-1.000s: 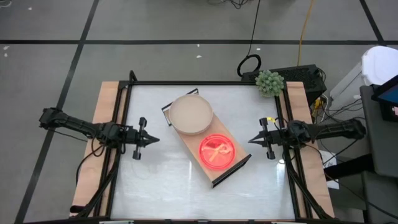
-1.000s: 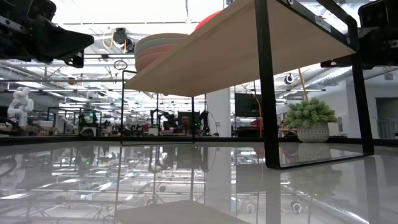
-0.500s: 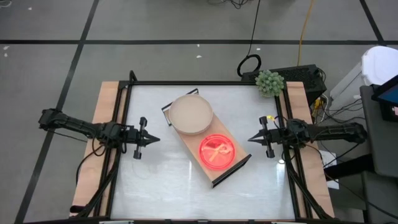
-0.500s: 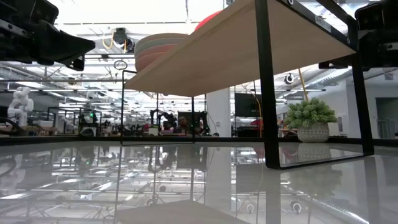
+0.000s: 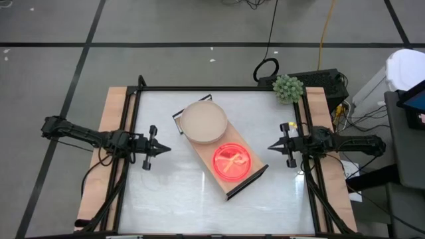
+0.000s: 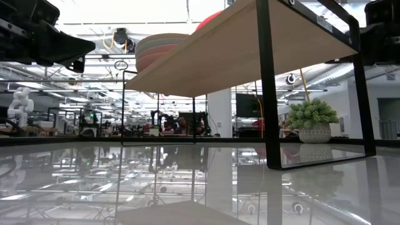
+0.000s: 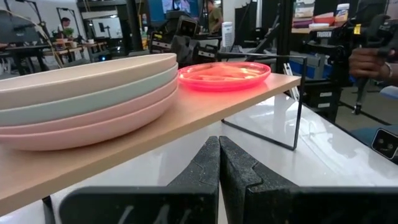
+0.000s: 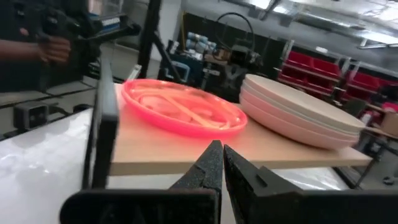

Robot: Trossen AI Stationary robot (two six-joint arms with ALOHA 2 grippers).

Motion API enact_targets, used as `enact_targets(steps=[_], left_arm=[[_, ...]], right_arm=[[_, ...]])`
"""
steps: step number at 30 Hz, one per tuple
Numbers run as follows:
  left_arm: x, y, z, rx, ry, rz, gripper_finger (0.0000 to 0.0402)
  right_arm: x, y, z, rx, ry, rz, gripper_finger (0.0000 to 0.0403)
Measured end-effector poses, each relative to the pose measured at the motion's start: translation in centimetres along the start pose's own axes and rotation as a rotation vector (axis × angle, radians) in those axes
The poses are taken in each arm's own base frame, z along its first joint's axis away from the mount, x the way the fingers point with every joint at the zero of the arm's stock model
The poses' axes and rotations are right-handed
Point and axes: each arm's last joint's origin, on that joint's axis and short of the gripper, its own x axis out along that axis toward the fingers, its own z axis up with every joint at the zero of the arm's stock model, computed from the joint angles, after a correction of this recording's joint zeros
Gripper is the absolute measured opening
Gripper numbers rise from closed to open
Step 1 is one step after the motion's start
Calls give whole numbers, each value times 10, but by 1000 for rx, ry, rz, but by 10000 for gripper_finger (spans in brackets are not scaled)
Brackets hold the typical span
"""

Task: Place and stack plates onto a shelf
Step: Return to Home Position

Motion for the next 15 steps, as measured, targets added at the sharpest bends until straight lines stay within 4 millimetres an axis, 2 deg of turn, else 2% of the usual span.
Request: enact_targets(steps=[15], left_arm=[[0,1,0,-1,-3,35,1]], right_arm=[[0,-2,0,-6,18,-72,0]])
